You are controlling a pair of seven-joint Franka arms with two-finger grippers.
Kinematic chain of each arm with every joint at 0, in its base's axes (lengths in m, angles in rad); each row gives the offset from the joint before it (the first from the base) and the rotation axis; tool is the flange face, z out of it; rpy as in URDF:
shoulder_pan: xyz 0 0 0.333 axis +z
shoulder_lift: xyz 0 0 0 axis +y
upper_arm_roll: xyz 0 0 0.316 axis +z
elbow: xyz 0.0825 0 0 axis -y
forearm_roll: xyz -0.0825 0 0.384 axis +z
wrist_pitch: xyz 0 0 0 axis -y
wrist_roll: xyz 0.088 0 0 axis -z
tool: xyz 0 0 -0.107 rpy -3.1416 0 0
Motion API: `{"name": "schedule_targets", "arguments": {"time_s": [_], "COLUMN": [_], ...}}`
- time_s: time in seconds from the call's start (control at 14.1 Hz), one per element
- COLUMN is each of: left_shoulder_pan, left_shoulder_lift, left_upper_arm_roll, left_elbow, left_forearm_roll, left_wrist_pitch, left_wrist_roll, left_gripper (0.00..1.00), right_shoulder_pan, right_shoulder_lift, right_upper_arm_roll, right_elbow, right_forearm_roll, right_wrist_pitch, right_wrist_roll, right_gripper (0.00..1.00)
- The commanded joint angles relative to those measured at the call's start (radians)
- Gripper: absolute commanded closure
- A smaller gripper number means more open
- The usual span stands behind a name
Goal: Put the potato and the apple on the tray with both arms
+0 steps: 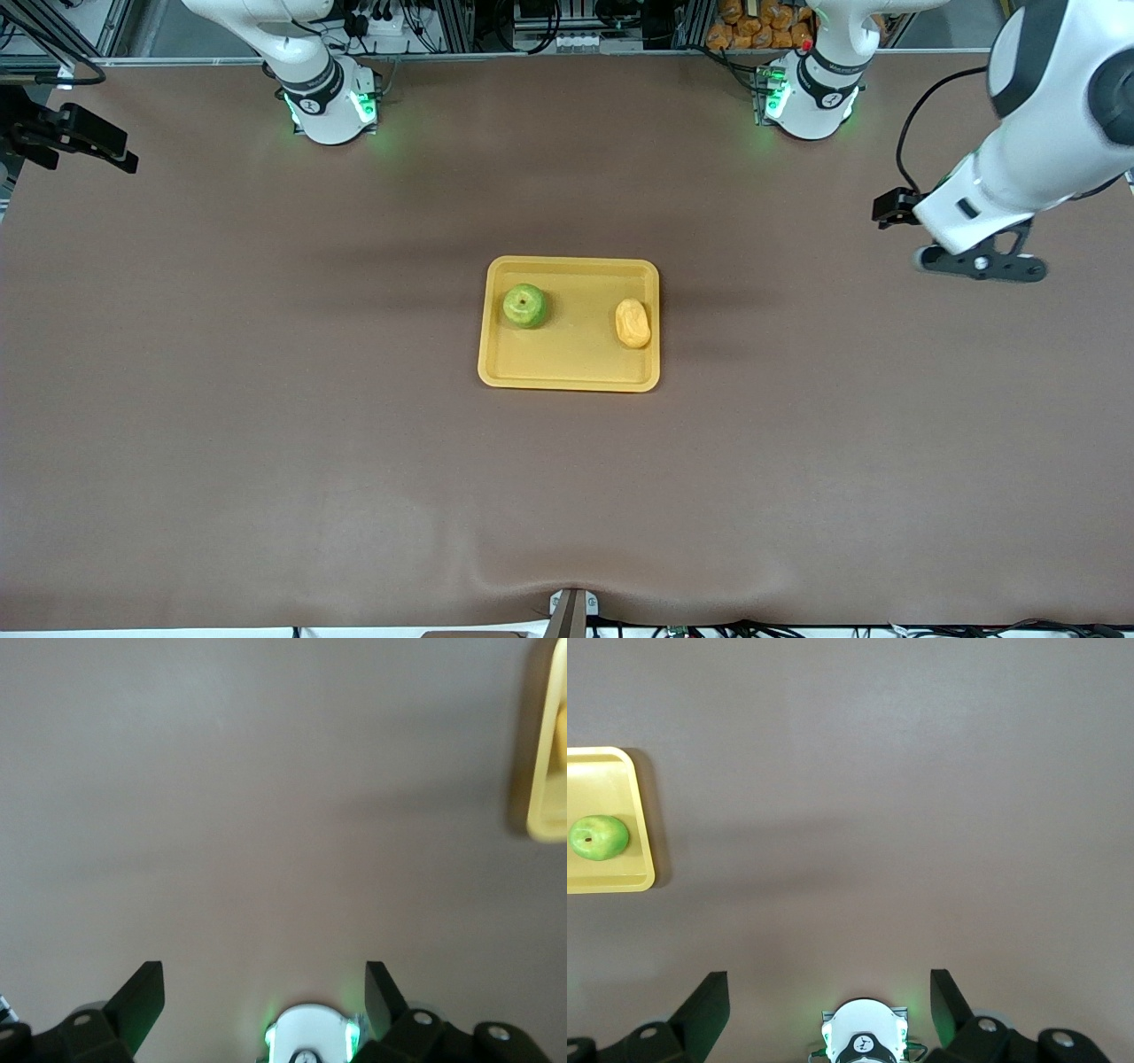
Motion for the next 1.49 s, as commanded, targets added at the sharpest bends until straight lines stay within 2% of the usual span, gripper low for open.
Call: {"name": "schedule_targets", "arguments": {"time_s": [0.0, 0.21, 0.28, 0.43, 0.5, 0.93, 1.14, 1.42], "left_shoulder_pan": [0.009, 0.000, -0.028, -0.129, -0.143, -0.111, -0.040, -0.040], "left_shoulder_lift": [0.015, 0.013, 0.012, 0.016, 0.021, -0.019, -0.068, -0.065], "left_upper_arm_roll": [0.002, 0.014, 0.050, 0.179, 0.212, 0.203, 0.131, 0.127], "left_elbow": [0.072, 0.113, 0.114, 0.135, 0.149, 0.144, 0.109, 0.106], "left_forearm_roll": [-0.023, -0.025, -0.029, -0.060, -0.092, -0.084, -0.078, -0.078], "left_wrist_pitch": [0.004, -0.036, -0.044, -0.053, -0.053, -0.104, -0.098, -0.090], "left_wrist_roll": [-0.075, -0.096, -0.093, -0.086, -0.076, -0.012, -0.023, 0.063], "left_gripper": [0.00, 0.00, 0.00, 0.00, 0.00, 0.00, 0.00, 0.00], "right_shoulder_pan": [0.004, 0.007, 0.007, 0.007, 0.007, 0.020, 0.079, 0.060], "right_shoulder_lift": [-0.032, -0.032, -0.032, -0.032, -0.032, -0.032, -0.032, -0.031], "right_upper_arm_roll": [-0.010, -0.012, -0.013, -0.030, -0.030, -0.033, -0.100, -0.093], "right_elbow": [-0.033, -0.033, -0.033, -0.033, -0.033, -0.033, -0.033, -0.034], "right_forearm_roll": [0.010, 0.009, 0.009, 0.009, 0.009, 0.009, 0.009, 0.010], "right_wrist_pitch": [0.007, 0.009, 0.011, 0.011, 0.011, 0.004, 0.003, 0.006], "right_wrist_roll": [-0.016, -0.028, -0.056, -0.067, -0.067, -0.067, -0.067, -0.067], "right_gripper": [0.00, 0.00, 0.00, 0.00, 0.00, 0.00, 0.00, 0.00]}}
